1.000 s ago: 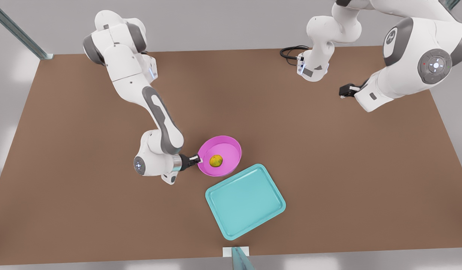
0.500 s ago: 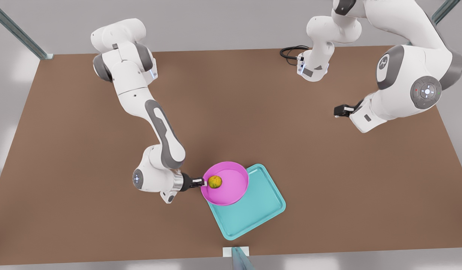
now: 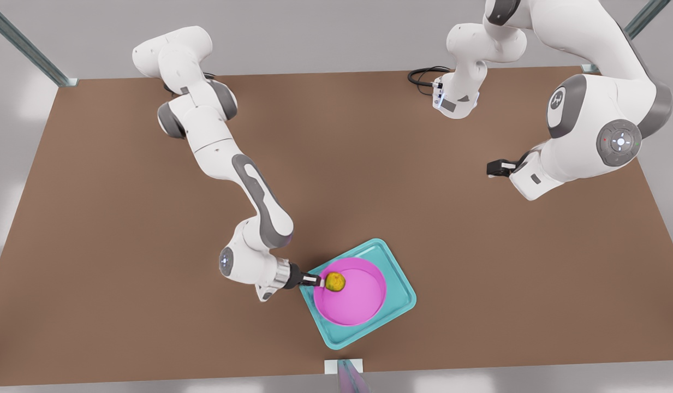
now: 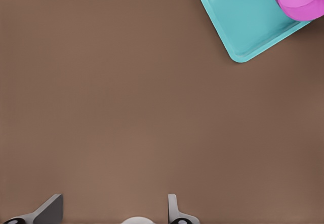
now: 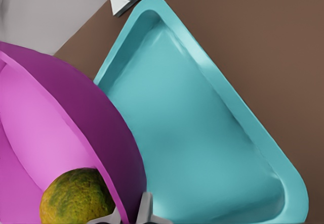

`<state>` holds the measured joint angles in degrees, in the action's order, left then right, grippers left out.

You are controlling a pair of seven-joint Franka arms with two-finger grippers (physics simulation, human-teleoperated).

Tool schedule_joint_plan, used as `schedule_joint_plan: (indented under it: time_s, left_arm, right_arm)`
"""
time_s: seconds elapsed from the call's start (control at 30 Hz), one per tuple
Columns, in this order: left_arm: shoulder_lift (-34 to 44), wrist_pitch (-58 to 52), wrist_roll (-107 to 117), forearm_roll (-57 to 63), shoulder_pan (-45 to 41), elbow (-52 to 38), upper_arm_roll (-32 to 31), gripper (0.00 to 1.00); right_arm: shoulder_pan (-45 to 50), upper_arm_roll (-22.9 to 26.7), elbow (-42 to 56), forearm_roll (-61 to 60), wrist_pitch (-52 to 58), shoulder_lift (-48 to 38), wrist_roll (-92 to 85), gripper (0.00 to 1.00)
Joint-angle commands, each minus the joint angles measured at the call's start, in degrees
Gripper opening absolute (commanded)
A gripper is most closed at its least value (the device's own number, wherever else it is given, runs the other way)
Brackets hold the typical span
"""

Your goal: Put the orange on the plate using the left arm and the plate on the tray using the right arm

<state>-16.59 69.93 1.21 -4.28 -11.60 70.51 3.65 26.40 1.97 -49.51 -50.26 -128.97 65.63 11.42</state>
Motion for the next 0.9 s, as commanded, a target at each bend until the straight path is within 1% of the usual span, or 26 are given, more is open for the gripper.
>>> schedule_joint_plan:
  time_s: [0.0, 0.1, 0.13, 0.17, 0.3, 0.33, 0.37, 0.4, 0.43, 0.47, 0.5, 0.53, 0.57, 0.6, 0.63, 0.67, 0.7, 0.73, 0.87]
  left_arm:
    - [0.07, 0.12, 0.72, 0.14, 0.0, -0.02, 0.04, 1.0]
    - [-0.02, 0.12, 0.72, 0.14, 0.0, -0.02, -0.05, 1.0]
    - [-0.02, 0.12, 0.72, 0.14, 0.0, -0.02, 0.04, 1.0]
    - [-0.02, 0.12, 0.72, 0.14, 0.0, -0.02, -0.05, 1.0]
    - [-0.19, 0.12, 0.72, 0.14, 0.0, -0.02, -0.05, 1.0]
    - [-0.19, 0.03, 0.72, 0.14, 0.0, -0.02, -0.05, 1.0]
    - [-0.19, 0.03, 0.72, 0.14, 0.0, -0.02, -0.05, 1.0]
    - [-0.11, -0.06, 0.72, 0.14, 0.0, -0.02, -0.05, 1.0]
    - [0.16, -0.23, 0.63, 0.14, 0.0, -0.02, 0.04, 1.0]
    - [0.51, -0.41, 0.63, -0.21, 0.0, -0.02, 0.04, 1.0]
    - [1.03, -0.41, 0.37, -0.56, 0.0, -0.11, -0.05, 1.0]
    - [0.95, -0.32, 0.28, -0.38, 0.0, -2.65, 0.04, 1.0]
    - [0.95, -0.32, 0.02, -0.29, 0.18, -2.92, 0.21, 1.0]
    - [0.86, -0.06, -0.33, -0.03, 0.18, -2.92, 0.92, 1.0]
    - [1.04, -0.23, 0.63, 0.14, 0.18, -2.92, 0.92, 1.0]
    - [1.21, 0.03, 0.81, 0.14, 0.18, -2.66, 1.09, 1.0]
    - [4.46, 3.36, 0.63, 0.41, 0.09, 1.72, 1.27, 1.0]
    - [8.42, 7.33, 0.46, 0.85, 0.09, 7.45, 1.27, 1.0]
    - [7.89, 4.78, 0.28, 0.85, 0.09, 7.71, 1.27, 1.0]
  right_arm:
    - [0.14, -0.21, 0.29, 0.34, -2.96, 0.55, 20.14, 0.21]
    - [0.14, -0.12, 0.82, 0.42, -2.96, 1.17, 19.61, 0.21]
    - [0.23, -0.12, 0.65, 0.42, -2.96, 1.17, 19.43, 0.97]
    - [0.23, -0.12, 0.73, 0.51, -2.96, 1.08, 19.52, 1.0]
    - [0.23, -0.12, 0.82, 0.51, -2.34, -0.32, 19.61, 1.0]
    - [0.23, 0.05, -0.49, 0.86, -1.38, -3.83, 19.87, 1.0]
    - [-0.64, 0.06, -5.06, 0.95, -0.41, -9.63, 20.05, 1.0]
    - [-2.93, 0.32, -13.57, 1.21, 2.83, -18.33, 20.14, 1.0]
    - [-7.5, 1.19, -24.65, 3.58, 12.84, -26.94, 20.14, 1.0]
    - [-9.78, 3.22, -26.6, 17.44, 30.32, -31.26, 20.14, 1.0]
    - [-12.42, 3.48, -26.86, 38.53, 41.07, -34.77, 16.64, 1.0]
    - [-14.09, 3.66, -26.95, 50.51, 44.24, -39.16, -2.33, 1.0]
    - [-17.33, 3.83, -26.86, 54.64, 45.12, -42.32, -13.13, 1.0]
    - [-18.66, 5.85, -28.0, 55.09, 45.73, -48.83, -21.43, 1.0]
    - [-20.68, 5.94, -29.41, 55.09, 46.79, -53.76, -21.79, 1.0]
    - [-20.6, 6.03, -29.41, 55.18, 48.02, -56.13, -22.75, 1.0]
    - [-20.6, 6.03, -29.33, 55.18, 50.04, -58.24, -22.84, 1.0]
    - [-20.6, 6.03, -29.33, 55.18, 50.57, -59.04, -22.93, 1.0]
    - [-20.6, 6.03, -29.24, 55.18, 51.71, -58.95, -22.84, 1.0]
